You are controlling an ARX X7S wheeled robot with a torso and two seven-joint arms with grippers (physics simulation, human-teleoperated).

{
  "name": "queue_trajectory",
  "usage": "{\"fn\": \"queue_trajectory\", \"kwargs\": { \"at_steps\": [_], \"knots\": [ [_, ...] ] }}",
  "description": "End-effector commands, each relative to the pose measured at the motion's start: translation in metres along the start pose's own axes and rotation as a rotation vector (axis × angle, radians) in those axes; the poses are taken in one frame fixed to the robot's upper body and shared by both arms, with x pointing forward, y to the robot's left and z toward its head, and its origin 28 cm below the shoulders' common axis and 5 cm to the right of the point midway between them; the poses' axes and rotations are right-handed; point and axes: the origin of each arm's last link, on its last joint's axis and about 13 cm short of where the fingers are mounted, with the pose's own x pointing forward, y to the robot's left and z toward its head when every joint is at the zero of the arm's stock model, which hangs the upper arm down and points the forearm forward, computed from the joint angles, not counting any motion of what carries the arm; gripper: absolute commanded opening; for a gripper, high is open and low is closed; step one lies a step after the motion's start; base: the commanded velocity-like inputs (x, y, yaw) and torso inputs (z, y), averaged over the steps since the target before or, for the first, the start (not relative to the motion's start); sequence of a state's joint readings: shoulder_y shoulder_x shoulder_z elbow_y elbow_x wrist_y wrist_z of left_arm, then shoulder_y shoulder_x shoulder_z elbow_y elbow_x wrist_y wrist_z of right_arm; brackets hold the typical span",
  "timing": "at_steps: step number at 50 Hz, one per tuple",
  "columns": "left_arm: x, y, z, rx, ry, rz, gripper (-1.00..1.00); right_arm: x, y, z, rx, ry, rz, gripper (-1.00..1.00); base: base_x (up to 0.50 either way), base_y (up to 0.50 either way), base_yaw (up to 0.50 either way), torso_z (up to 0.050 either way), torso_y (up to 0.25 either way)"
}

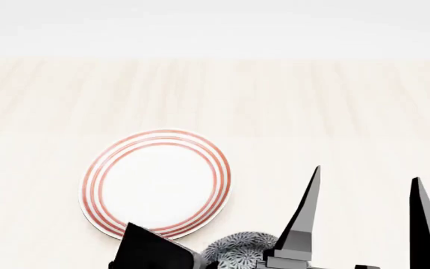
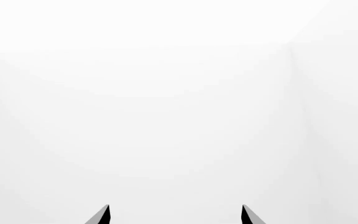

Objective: Put the bowl on the plate.

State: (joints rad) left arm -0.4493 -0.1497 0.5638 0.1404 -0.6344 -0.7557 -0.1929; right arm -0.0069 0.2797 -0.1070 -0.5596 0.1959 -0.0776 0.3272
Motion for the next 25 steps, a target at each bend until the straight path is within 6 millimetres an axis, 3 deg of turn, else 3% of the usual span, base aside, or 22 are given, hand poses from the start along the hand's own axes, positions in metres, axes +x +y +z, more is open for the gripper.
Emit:
{"fn": "queue_trajectory", "kwargs": {
  "at_steps": [1,7,25],
  "knots": [
    [0.014,0.031,0.043,0.042,-0.124,0.162,-1.0,0.001,-0.001,0.001,-0.013,-0.013,-0.003,1.0,0.0,0.0,0.0,0.0,0.0],
    [0.02,0.05,0.063,0.051,-0.167,0.22,-1.0,0.001,-0.001,0.001,-0.012,-0.011,-0.002,1.0,0.0,0.0,0.0,0.0,0.0],
    [0.046,0.087,0.095,-0.007,-0.204,0.404,-1.0,0.001,-0.001,0.0,-0.01,-0.008,0.002,1.0,0.0,0.0,0.0,0.0,0.0]
  ]
}}
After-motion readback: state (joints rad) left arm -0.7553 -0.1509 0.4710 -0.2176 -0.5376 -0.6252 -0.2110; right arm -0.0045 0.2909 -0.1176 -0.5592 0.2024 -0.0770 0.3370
